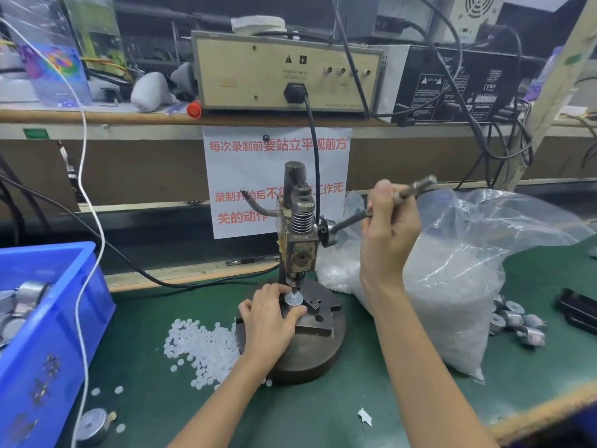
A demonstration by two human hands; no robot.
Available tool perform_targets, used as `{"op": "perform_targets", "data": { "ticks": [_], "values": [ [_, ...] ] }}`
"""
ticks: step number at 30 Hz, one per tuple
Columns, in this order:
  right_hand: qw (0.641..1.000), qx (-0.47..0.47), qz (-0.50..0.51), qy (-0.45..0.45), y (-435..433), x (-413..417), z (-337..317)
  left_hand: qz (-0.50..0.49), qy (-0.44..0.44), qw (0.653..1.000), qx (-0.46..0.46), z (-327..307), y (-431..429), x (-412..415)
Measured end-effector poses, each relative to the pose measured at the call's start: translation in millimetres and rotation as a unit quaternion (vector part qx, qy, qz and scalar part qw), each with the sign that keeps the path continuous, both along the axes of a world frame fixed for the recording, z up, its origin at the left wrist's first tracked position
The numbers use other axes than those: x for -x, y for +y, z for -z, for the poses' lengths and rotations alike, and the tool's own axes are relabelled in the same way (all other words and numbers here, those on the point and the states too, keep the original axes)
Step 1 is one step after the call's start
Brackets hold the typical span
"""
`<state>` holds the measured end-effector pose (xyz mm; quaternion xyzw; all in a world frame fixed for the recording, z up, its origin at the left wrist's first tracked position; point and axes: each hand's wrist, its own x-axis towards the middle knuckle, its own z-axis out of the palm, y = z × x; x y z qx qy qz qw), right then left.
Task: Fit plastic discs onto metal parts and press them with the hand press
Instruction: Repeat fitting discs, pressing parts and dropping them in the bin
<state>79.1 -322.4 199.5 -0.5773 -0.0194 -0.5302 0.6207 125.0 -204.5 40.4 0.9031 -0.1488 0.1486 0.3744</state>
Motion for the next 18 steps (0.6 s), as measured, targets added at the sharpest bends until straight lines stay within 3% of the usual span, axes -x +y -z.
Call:
{"op": "perform_targets", "data": {
  "ticks": [5, 14, 18],
  "values": [
    [0.993, -0.005, -0.040, 0.112, -4.3, -41.2, -15.8, 0.002, 0.004, 1.000, -0.009, -0.4, 1.2, 1.1],
    [0.975, -0.005, -0.006, 0.222, 4.4, -11.2, 88.8, 0.000, -0.010, 0.999, -0.053, 0.3, 0.2, 0.6],
    [0.948, 0.014, -0.034, 0.317, 1.3, 15.4, 129.8, -0.005, -0.020, 0.999, -0.042, -0.6, -0.1, 5.1]
  ]
}}
